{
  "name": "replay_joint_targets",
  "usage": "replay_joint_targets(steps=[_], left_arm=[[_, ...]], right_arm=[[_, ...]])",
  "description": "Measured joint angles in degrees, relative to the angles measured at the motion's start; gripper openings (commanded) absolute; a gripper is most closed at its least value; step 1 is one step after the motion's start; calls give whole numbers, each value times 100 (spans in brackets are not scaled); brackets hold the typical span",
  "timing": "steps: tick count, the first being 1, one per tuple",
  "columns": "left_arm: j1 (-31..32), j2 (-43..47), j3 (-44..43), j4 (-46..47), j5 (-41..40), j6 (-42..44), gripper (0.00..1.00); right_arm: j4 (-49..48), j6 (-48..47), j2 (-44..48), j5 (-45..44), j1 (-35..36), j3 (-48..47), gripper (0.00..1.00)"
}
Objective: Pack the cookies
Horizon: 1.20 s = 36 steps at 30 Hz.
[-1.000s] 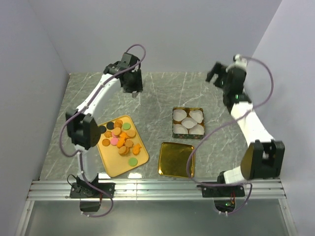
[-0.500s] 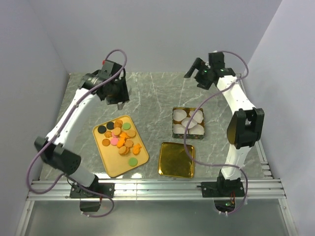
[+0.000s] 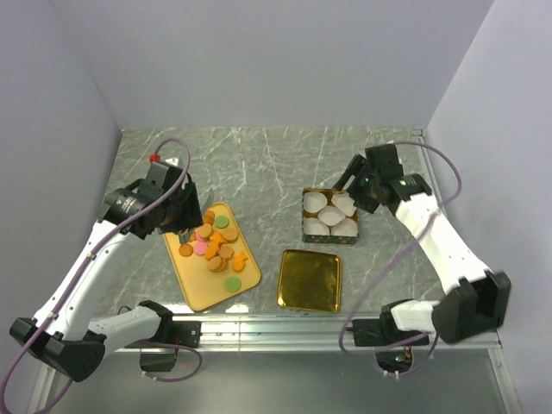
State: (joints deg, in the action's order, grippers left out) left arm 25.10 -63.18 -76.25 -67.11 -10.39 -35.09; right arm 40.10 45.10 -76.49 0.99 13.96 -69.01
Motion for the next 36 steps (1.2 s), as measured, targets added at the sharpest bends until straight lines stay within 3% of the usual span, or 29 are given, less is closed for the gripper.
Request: replay_joint_targets(steps=[8,17,25,36], left_arm=[[0,153,691,-61,46,-7,62],[0,66,1185,157,260,-219,62],[2,-31,1604,413,358,-514,59],[4,-385,1613,647,411,-686,45]], right_arm=[[232,125,1694,-203,144,861,80],[238,-330,1788,179,144,1340,78],[138,-708,2461,446,144,1554,78],[107,-1108,2417,485,144,1580,78]])
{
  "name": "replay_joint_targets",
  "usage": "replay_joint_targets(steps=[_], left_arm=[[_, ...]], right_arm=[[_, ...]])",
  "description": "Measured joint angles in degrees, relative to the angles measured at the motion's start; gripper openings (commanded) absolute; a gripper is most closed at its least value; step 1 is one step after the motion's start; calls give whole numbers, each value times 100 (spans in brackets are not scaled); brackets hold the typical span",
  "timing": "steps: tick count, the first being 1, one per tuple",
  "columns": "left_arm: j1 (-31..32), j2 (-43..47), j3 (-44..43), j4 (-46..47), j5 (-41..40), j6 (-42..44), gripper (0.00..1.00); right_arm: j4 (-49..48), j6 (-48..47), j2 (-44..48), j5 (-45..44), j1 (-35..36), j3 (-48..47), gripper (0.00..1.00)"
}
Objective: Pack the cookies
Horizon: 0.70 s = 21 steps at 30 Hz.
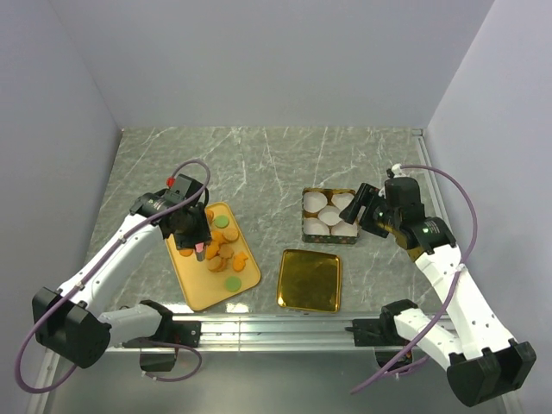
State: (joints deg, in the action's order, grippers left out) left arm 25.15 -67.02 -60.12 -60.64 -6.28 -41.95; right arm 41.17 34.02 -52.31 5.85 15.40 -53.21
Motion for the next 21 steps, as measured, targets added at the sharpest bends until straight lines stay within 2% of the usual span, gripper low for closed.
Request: replay_joint_targets(steps=[4,12,18,21], left_arm=[[7,-4,2,-4,4,-61,35],[7,55,2,-44,2,-101,22],[7,170,-48,-149,4,-101,5],[7,243,-127,-216,4,-101,2]], right_arm=[[-26,-4,2,52,0,31,77],[-22,-42,-85,101,0,26,77],[7,-46,-107,103,0,-4,77],[7,-44,-107,105,0,-4,76]])
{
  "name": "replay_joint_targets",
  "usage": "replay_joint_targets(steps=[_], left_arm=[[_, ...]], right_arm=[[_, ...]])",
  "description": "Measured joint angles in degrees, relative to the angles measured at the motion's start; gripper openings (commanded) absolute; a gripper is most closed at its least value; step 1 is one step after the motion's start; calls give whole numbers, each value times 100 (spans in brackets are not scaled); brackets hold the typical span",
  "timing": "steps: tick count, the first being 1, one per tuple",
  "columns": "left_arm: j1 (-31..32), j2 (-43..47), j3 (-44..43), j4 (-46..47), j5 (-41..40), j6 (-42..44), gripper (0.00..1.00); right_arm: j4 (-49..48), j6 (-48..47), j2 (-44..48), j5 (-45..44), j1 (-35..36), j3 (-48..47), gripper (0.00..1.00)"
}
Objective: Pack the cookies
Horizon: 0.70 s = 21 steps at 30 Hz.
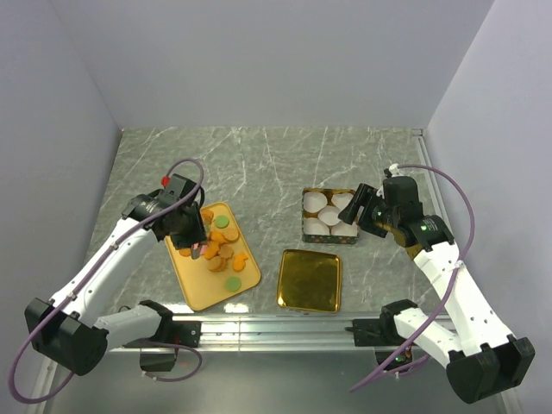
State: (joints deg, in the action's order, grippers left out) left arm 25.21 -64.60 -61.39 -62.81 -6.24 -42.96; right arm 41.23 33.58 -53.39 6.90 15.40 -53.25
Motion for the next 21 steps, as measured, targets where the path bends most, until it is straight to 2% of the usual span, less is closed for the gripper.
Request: replay_joint_targets(steps=[13,21], left_arm=[[0,-55,-1036,-433,-9,2,0],[2,-575,-1777,-376,162,35,0]], right_arm=[[63,0,0,-11,0,-33,76],[208,-9,28,-203,0,-273,76]])
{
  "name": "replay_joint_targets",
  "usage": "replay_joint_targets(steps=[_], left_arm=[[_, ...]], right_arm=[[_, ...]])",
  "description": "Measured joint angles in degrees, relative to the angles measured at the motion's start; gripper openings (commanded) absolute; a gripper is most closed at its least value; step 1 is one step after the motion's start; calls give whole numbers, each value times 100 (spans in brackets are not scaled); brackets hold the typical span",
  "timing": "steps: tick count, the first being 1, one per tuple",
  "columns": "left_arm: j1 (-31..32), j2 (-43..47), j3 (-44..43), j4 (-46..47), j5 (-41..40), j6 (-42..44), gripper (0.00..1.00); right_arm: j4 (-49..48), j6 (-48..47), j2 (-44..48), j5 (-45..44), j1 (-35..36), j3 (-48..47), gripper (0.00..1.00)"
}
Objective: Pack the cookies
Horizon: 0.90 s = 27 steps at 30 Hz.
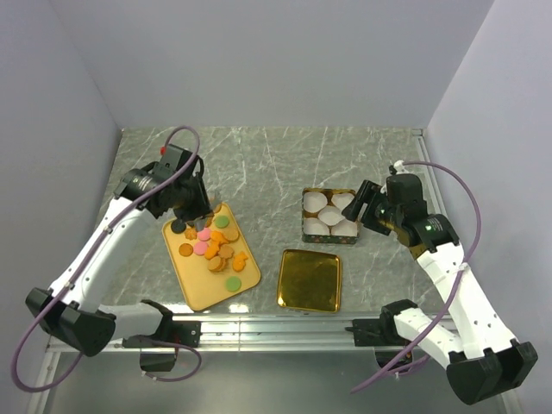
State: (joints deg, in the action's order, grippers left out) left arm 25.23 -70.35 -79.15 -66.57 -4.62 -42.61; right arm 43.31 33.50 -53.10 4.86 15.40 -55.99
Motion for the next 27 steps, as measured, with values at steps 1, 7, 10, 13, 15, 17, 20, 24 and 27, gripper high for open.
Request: replay_joint_targets(steps=[1,7,10,13,15,17,20,24,27], left_arm=[[15,-98,-94,13,46,4,0],[254,-852,-693,332,269,17,0],[474,-1362,-1161,514,374,33,0],[730,-1875,-1698,645,428,46,0],[942,-2282,-2122,782,481,57,0],[1117,-2625,-2509,859,503,68,0],[1338,-3182,-3106,949,560,101,0],[1582,-3866,-3827,957,616,129,0],[1742,-4238,-4164,964,629,142,0]], right_arm=[[37,-9,26,-68,0,-28,76],[343,-37,310,-442,0,-74,77],[540,-35,516,-621,0,-107,77],[734,-11,793,-745,0,-109,78],[852,9,964,-796,0,-109,78],[953,35,1113,-848,0,-109,78],[1110,74,1274,-911,0,-109,78],[1318,122,1506,-1027,0,-101,78],[1467,140,1674,-1119,0,-87,79]])
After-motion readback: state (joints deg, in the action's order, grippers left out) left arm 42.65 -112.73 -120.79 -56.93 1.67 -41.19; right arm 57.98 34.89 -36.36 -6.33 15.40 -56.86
